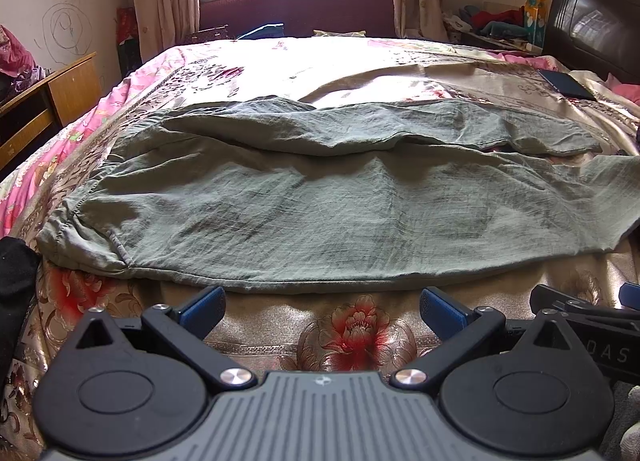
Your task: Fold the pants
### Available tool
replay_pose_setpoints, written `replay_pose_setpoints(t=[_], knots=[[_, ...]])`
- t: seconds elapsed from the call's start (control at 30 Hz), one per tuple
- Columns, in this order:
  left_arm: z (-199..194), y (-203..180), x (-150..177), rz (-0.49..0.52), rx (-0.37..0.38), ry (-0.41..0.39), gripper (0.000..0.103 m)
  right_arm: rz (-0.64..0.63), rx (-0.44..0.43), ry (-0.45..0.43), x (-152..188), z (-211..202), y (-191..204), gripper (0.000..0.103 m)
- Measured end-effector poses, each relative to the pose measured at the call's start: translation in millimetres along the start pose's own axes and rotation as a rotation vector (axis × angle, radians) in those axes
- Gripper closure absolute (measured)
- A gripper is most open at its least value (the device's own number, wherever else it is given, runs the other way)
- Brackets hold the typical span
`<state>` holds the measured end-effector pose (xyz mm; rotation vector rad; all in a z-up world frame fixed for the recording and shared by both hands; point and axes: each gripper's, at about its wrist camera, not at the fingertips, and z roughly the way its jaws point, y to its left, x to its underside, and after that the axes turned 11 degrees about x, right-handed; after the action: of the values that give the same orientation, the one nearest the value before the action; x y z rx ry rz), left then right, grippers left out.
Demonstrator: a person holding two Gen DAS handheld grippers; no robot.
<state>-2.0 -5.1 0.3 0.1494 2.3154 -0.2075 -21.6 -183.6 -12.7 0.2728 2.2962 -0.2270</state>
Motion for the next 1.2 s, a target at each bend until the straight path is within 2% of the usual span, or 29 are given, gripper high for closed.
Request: replay_pose_setpoints(t=[1.2], knots=[[-2.9,-3.1,-0.7,0.004,0.012,-0.009,0.0,0.001,0.0,0.006,2.0,2.8,0.8,0.001]])
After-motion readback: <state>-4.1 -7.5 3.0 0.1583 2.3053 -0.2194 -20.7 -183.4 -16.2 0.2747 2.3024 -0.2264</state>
